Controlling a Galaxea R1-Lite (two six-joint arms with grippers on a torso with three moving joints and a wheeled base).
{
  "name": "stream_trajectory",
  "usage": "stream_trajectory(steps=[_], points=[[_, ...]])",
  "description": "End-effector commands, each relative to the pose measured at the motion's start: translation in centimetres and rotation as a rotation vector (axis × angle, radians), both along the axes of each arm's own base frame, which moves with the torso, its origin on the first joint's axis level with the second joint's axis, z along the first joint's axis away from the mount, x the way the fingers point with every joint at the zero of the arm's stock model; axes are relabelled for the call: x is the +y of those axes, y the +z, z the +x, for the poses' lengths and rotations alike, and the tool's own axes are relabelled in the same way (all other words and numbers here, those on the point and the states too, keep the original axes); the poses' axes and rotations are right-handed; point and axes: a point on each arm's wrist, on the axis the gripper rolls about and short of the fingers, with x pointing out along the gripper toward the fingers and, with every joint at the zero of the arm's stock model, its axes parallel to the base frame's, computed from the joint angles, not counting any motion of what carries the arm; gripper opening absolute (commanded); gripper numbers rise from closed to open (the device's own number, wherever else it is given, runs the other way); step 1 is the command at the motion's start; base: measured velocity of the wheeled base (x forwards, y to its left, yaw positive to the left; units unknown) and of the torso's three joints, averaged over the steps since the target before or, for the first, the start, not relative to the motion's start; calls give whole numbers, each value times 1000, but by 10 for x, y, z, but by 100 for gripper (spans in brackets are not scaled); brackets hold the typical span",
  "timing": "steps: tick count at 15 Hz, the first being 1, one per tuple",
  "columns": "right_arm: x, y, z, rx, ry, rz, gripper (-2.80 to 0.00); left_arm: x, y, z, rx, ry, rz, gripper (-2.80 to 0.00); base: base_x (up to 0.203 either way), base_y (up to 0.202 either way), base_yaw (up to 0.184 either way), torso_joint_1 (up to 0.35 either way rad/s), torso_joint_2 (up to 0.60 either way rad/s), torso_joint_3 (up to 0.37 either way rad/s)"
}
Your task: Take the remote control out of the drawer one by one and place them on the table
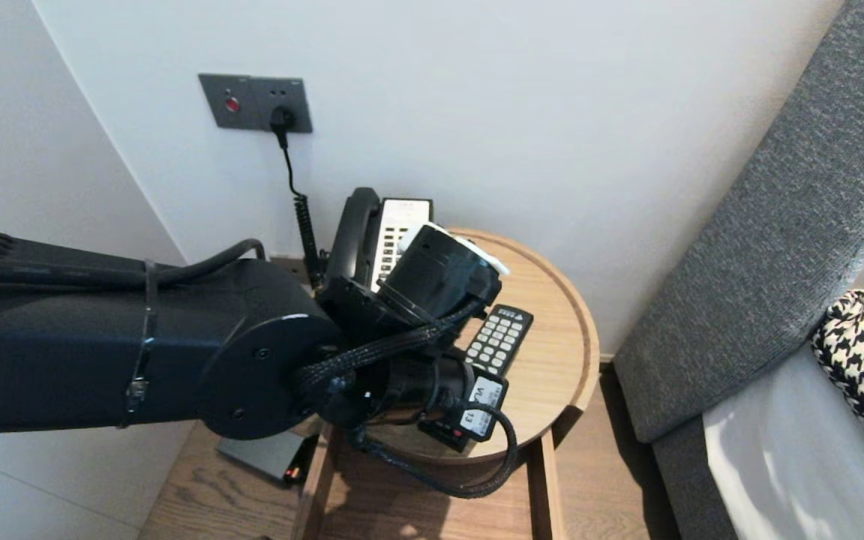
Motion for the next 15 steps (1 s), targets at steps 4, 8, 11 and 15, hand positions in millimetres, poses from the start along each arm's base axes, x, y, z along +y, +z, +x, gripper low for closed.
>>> stream_trajectory(steps=[4,8,11,15], points=[[0,-7,2,25,0,1,-280,-22,-17,16,-47,83,61,-280,0,0,0,0,0,0],[0,-7,2,25,0,1,-280,-38,-28,17,-82,113,94,-280,0,0,0,0,0,0],[0,-7,2,25,0,1,-280,-40,-35,16,-61,113,112,-280,0,0,0,0,0,0],[0,-7,2,25,0,1,-280,-42,-42,17,-35,110,115,-280,0,0,0,0,0,0]])
